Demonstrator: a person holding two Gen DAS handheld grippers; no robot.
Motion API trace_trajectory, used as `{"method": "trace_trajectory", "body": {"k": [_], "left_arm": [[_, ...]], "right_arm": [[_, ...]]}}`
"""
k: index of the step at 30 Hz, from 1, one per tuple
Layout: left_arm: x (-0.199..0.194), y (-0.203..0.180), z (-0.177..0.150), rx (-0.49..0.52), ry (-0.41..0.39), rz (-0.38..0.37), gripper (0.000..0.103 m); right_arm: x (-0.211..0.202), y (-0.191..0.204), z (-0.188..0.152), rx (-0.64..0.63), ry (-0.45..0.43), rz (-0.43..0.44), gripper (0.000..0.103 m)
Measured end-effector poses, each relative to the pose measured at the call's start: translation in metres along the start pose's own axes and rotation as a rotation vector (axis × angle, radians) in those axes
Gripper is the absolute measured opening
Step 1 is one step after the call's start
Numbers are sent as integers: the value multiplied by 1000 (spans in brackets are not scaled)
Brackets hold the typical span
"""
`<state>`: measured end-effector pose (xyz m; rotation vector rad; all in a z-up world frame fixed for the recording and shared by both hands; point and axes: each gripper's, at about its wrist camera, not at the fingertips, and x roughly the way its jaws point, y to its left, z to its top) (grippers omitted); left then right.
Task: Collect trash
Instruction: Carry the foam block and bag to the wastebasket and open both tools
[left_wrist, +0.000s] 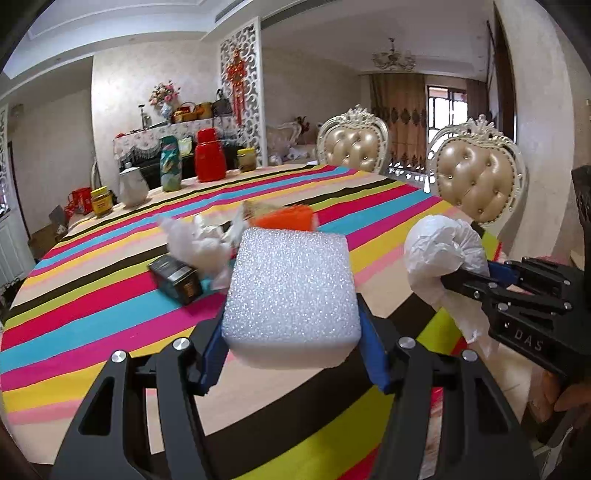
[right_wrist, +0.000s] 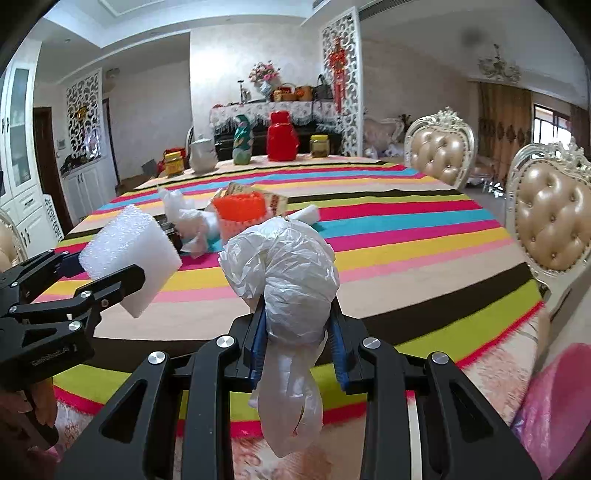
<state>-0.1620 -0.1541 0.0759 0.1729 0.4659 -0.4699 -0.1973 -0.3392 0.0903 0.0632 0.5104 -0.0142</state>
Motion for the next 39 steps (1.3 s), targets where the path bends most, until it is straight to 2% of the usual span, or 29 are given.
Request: {"method": "trace_trajectory", "body": {"k": [12,16,24,30,34,39], "left_arm": [[9,-64,4,83,-21,-128,60],[10,-90,7,108,-41,-176,60],[13,-150,20,153,-74,-347,60],[19,-200,22,207,-69,-451,60],[27,-237,22,250,-46,-526,60],[37,-286,24,281,-13,-632,60]], "right_arm": [[-45,-53,-25,79,-36,-117,30],[-62,-69,-34,81,-53,-190,30],[-102,-133,-51,169,-79,-368,30],[-134,-179,-66,242,-97,-482,30],[-151,-211,-82,294,-78,-568,30],[-166,-237,-98,356,-76,-604,30]]}}
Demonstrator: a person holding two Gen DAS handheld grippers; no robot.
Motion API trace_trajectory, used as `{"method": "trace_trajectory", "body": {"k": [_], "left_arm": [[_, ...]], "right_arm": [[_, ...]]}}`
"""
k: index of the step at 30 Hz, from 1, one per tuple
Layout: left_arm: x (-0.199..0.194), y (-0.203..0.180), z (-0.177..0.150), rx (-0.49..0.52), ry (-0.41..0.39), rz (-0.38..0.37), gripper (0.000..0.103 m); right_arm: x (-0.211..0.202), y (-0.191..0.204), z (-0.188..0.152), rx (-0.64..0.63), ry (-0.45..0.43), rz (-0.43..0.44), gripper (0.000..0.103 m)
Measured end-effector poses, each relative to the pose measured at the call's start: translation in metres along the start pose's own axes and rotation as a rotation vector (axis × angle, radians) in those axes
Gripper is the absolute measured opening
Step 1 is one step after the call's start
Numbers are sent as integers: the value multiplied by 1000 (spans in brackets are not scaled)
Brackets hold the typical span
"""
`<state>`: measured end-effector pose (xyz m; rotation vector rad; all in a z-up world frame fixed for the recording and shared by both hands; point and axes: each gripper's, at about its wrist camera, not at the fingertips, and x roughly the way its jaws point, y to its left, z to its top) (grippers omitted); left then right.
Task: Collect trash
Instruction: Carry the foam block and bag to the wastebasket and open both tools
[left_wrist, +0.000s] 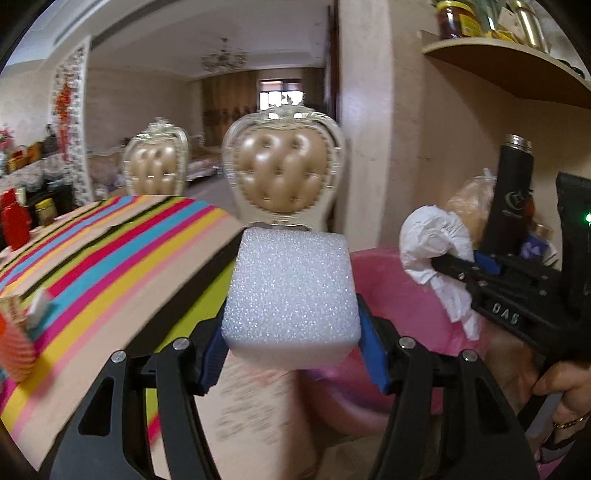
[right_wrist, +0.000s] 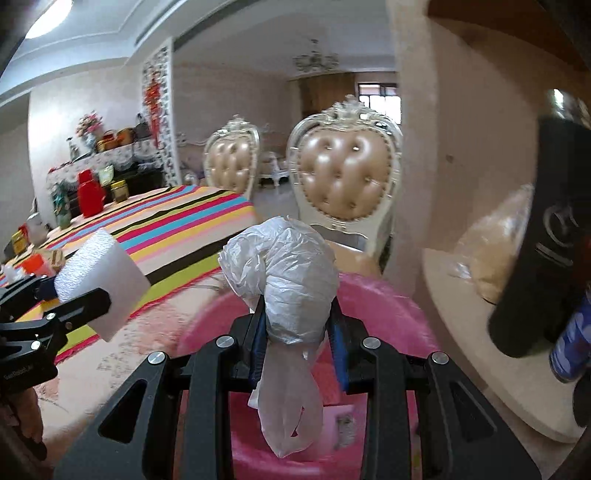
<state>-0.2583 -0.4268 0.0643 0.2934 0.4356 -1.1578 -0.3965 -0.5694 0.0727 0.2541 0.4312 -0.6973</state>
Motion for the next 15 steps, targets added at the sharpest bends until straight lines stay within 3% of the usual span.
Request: {"method": "trace_trajectory", "body": {"k": [11,15], "left_arm": [[64,-47,12,14,52,-138,62],[68,-39,13,-19,45,-87,81]], "right_arm": [[8,-39,-5,75,22,-30,34],[10,-40,-3,95,19,-6,40]]}}
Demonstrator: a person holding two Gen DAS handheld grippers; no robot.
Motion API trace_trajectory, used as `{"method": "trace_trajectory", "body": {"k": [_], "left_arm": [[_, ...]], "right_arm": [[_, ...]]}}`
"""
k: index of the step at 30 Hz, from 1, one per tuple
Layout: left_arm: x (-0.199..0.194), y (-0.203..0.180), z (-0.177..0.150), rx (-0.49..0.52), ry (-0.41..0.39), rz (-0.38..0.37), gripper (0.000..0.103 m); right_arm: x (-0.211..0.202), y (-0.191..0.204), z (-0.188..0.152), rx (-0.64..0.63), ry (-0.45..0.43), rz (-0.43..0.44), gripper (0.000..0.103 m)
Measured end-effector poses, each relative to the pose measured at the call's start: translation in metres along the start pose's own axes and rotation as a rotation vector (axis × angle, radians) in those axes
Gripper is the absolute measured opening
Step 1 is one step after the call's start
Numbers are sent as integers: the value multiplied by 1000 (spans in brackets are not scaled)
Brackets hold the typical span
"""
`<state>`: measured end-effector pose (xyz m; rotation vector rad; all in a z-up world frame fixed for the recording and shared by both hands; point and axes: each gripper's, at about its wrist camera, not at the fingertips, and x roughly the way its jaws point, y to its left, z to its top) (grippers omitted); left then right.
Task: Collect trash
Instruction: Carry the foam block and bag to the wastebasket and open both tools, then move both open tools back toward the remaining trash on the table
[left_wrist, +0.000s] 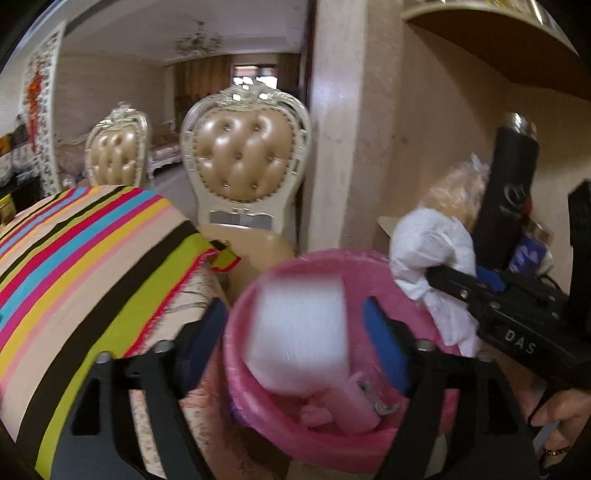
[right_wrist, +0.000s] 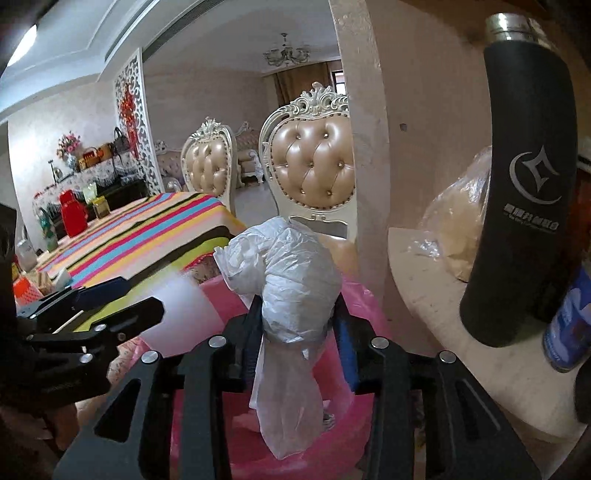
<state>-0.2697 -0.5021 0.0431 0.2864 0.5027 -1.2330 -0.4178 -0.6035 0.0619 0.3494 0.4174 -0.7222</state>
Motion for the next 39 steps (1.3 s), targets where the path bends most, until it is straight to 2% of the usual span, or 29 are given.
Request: {"method": "trace_trajectory", "body": {"k": [2,7,10,12,16,21,23,26,32,39], "left_arm": [[-10,12,2,-25,-19,33,85],[-44,44,0,-35,-62,136,90],[-72,65,-5,-30,-87,219,99],[-92,80,-10,-29,-103,282,98],[-125,110,-26,-60,-96,361,98],[-161,144,-45,-103,-95,448,98],[-175,153,-52,-105,-101,485,98],[-196,171,-64,-116,-104,535,98],[-236,211,-97,-157,-59,650,98],[-298,284,-133,-308,-20,827,98]], "right_arm": [[-1,2,1,-1,-11,-3,61],[-9,18,7,-22,-40,4,61],[-14,29,13,-33,-60,17,62],[-16,41,14,-56,-63,29,62],[-13,78,16,-110,-53,88,62],[-8,140,9,-200,-23,185,63],[-9,165,5,-236,-18,219,69],[-10,202,-2,-292,-4,271,72],[-2,271,-27,-383,67,375,75],[12,364,-51,-495,130,524,75]]}}
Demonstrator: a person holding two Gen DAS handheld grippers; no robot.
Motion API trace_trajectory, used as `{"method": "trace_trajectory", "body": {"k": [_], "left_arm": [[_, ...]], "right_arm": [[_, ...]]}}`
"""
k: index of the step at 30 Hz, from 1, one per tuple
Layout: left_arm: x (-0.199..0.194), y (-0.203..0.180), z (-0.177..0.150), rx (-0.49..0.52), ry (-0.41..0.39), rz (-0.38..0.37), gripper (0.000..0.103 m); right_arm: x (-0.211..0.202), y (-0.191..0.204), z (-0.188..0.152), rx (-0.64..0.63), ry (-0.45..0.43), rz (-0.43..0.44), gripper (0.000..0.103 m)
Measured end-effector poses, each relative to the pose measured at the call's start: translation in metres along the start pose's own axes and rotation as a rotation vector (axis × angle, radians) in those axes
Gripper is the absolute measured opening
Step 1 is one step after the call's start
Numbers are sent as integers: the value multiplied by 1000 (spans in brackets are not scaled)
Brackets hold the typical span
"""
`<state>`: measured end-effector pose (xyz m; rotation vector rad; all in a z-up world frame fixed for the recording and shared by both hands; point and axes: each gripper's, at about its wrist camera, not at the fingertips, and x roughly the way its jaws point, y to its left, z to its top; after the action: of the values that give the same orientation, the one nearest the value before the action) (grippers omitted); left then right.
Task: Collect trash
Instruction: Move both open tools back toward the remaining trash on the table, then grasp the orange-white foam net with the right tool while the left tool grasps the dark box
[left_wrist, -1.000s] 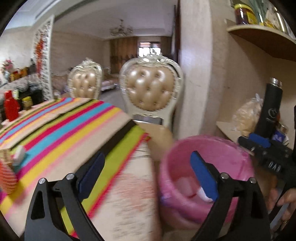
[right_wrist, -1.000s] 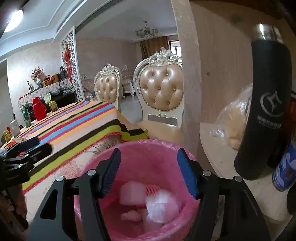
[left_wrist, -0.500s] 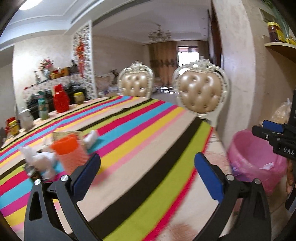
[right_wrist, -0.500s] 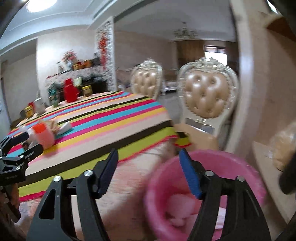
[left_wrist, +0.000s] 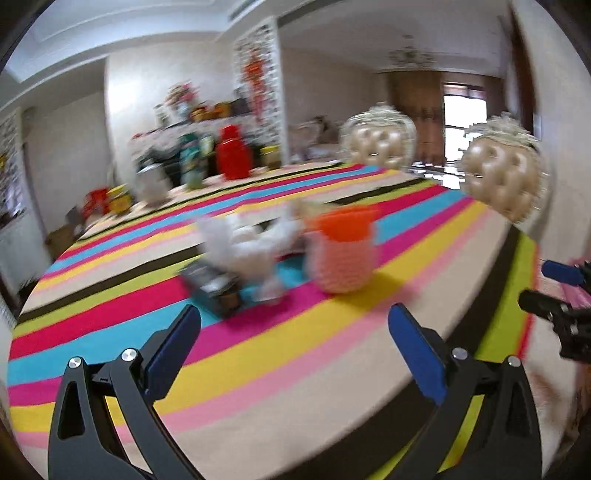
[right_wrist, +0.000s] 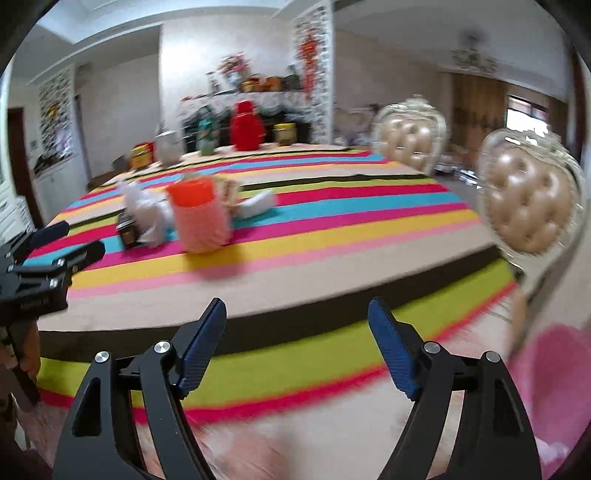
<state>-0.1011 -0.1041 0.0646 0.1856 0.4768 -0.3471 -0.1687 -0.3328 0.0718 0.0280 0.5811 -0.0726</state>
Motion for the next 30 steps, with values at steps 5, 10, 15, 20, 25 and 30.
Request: {"method": "trace_trajectory", "body": {"k": [5,10,15,20,25,30], "left_arm": [[29,49,1,-4,91,121,98],[50,68,9,-26,139,141,98],[65,80,8,-87,182,139,98],[76,89,12,-90,221,143,98],[90,88,23,-89,241,127,98],[112,79,29,-98,260,138,98]], "right_arm": [[41,39,27,-80,48,77,76],[74,66,57,-131,82,108,77],[121,71,73,-86,157,143,77],[154,80,86,-84,203,149,78],[168,78,86,-60,226,170,59],[154,68,90,-36,141,189,38]]}}
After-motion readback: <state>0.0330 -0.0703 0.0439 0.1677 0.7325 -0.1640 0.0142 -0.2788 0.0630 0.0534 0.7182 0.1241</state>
